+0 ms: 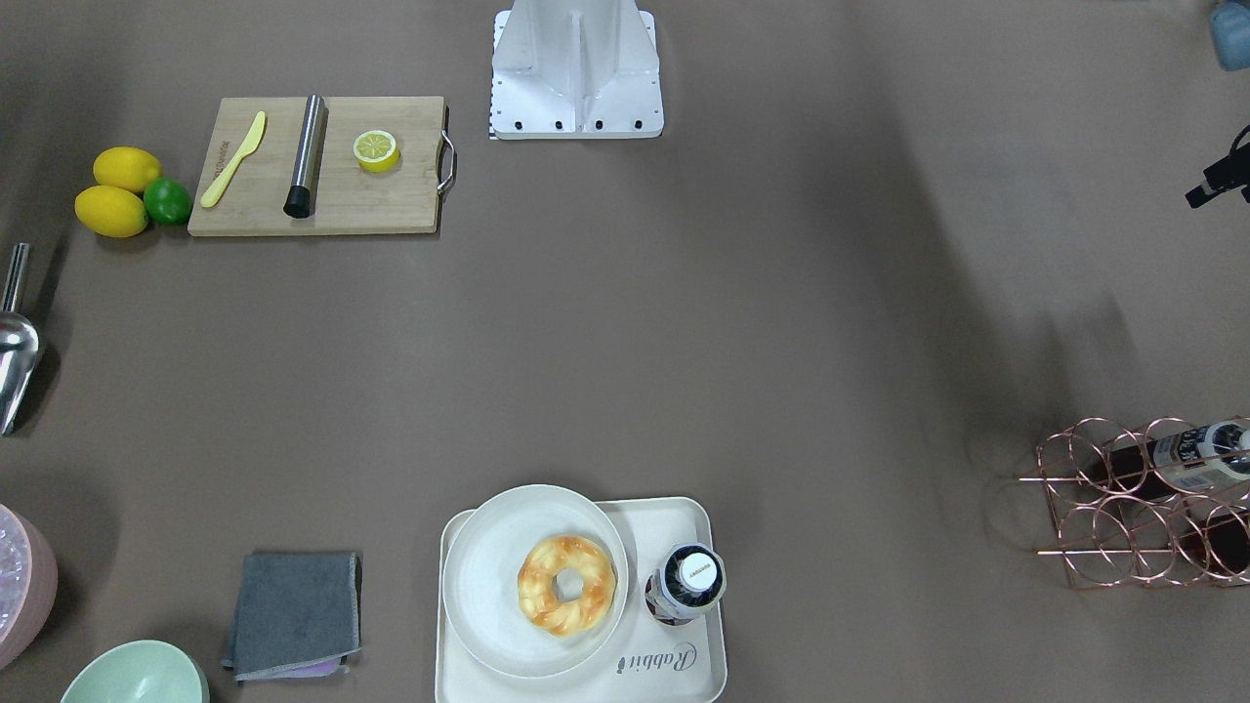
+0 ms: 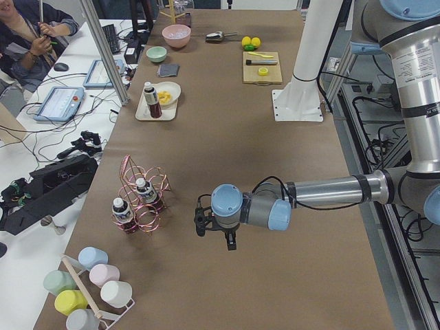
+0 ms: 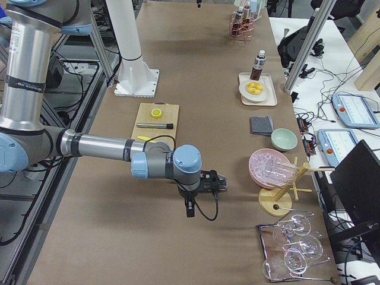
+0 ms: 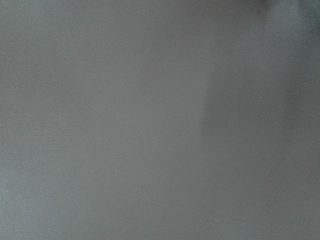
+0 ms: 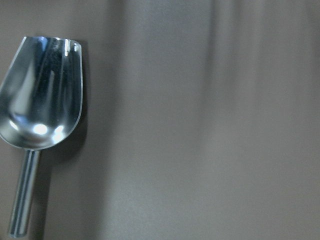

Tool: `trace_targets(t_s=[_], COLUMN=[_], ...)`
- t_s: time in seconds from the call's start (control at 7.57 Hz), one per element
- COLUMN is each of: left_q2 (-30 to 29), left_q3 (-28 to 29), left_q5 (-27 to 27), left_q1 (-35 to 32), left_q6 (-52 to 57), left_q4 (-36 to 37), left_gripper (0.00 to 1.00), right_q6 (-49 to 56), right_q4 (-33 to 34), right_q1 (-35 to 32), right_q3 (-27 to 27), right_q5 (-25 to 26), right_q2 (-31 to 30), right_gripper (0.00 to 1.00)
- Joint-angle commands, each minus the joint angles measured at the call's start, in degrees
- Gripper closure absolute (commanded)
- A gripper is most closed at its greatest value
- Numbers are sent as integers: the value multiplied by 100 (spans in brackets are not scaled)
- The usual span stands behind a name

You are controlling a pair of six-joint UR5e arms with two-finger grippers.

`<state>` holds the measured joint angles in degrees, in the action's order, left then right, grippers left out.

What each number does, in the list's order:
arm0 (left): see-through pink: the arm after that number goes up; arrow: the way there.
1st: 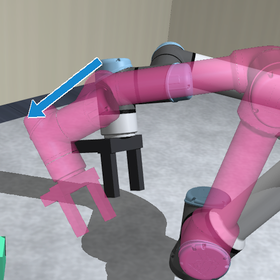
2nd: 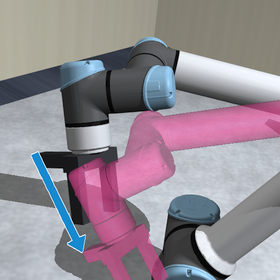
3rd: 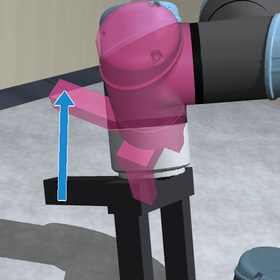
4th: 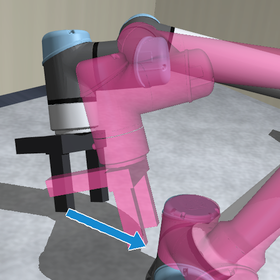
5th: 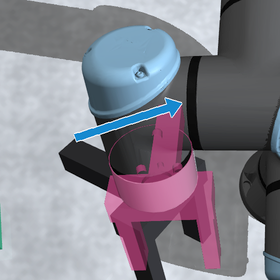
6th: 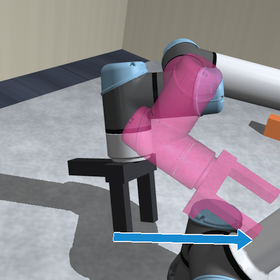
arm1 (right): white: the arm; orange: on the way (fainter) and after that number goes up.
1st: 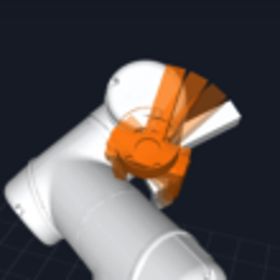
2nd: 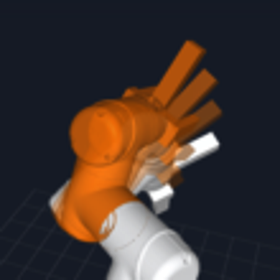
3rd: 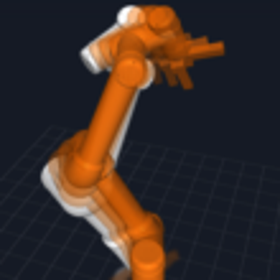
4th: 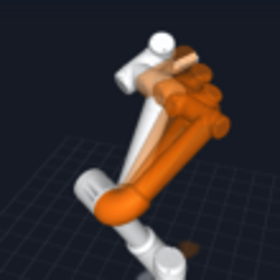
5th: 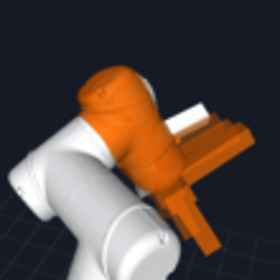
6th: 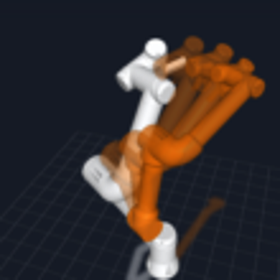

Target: Place donut on tray

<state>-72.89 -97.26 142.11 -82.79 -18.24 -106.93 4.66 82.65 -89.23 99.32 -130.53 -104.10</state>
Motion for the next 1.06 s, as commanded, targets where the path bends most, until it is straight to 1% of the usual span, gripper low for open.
trace_targets(t_s=[0.0,0.4,0.79,0.92], left_q2=[30,56,65,65], left_q3=[14,40,40,40], left_q5=[1,1,9,1], left_q1=[0,18,44,44], left_q6=[5,5,5,5], left_q4=[-4,14,14,14], left_gripper=[2,2,2,2], right_q6=[-18,61,70,62], right_q4=[505,376,375,366], right_q1=[-42,-129,-156,-156], right_q3=[-18,26,-17,-17], right_q5=[195,361,186,377], right_q2=[-22,-57,-127,-84], right_gripper=[0,0,0,0])
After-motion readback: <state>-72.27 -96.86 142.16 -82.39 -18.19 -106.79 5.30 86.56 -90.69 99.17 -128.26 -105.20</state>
